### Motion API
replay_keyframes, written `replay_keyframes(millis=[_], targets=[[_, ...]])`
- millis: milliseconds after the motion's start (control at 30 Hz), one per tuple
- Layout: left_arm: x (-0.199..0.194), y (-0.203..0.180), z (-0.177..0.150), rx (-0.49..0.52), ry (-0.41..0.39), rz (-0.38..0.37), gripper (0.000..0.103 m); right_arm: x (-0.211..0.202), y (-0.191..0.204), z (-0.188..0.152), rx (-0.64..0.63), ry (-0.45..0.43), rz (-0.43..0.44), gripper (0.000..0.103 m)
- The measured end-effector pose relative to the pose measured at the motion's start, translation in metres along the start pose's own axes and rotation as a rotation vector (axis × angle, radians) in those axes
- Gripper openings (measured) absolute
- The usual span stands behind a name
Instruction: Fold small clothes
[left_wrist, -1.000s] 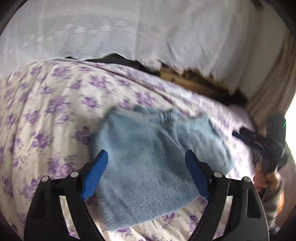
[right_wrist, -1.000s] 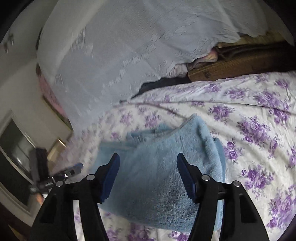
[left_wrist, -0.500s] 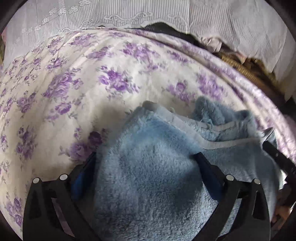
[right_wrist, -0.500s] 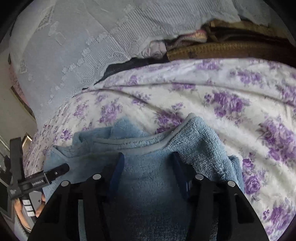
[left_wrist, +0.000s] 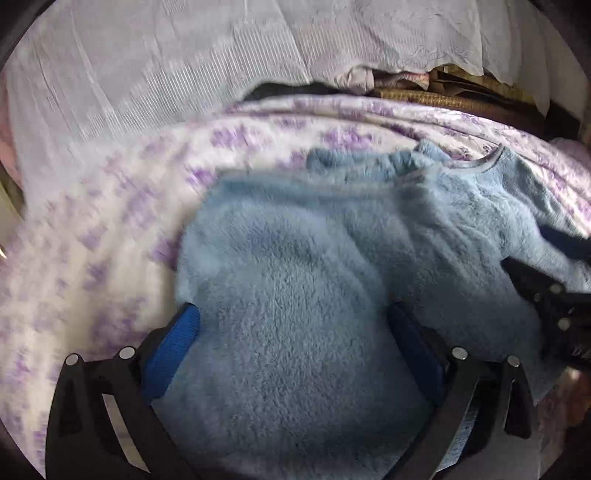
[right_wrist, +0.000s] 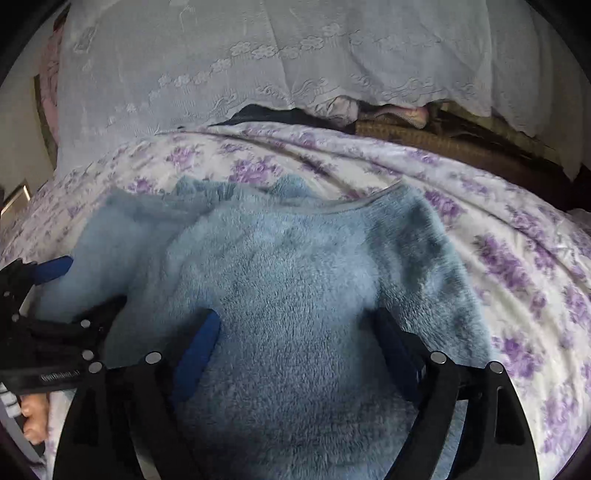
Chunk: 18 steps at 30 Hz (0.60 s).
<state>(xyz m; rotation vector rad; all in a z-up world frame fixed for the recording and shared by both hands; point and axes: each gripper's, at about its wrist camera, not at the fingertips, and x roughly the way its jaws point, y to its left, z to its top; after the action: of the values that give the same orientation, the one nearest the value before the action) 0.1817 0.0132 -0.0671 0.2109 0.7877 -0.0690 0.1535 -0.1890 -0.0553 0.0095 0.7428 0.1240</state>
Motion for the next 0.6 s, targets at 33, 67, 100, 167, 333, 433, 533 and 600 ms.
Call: replay_keyframes(millis=[33,67,100,167,333,433,533,600], targets=[[-0.014,0.004,-0.002,-0.020,-0.022,-0.001,0.098,-0.011,-0.004,-0.001,0.035,-0.025,0.026,0.086],[-0.026,0.007,-0.007,-0.042,-0.035,-0.020,0.098,-0.027,-0.010,-0.004,0.077,-0.054,0.061,0.086],[-0.038,0.014,-0.014,-0.071,-0.042,-0.058,0.098,-0.037,-0.013,-0.009,0.088,-0.057,0.071,0.086],[-0.047,0.022,-0.026,-0.097,-0.020,-0.104,0.098,-0.049,-0.018,-0.025,0.084,-0.043,0.067,0.089],[-0.037,0.030,-0.043,-0.104,0.067,-0.134,0.099,-0.037,-0.025,-0.058,0.054,0.058,0.074,0.091],[-0.051,0.037,-0.028,-0.137,0.039,-0.150,0.099,-0.053,-0.031,-0.042,0.114,0.006,0.103,0.091],[-0.056,0.050,0.003,-0.206,-0.005,-0.158,0.099,-0.061,-0.031,-0.005,0.128,-0.066,0.115,0.091],[-0.046,0.055,0.024,-0.234,0.002,-0.166,0.099,-0.053,-0.033,0.021,0.141,-0.092,0.108,0.091]])
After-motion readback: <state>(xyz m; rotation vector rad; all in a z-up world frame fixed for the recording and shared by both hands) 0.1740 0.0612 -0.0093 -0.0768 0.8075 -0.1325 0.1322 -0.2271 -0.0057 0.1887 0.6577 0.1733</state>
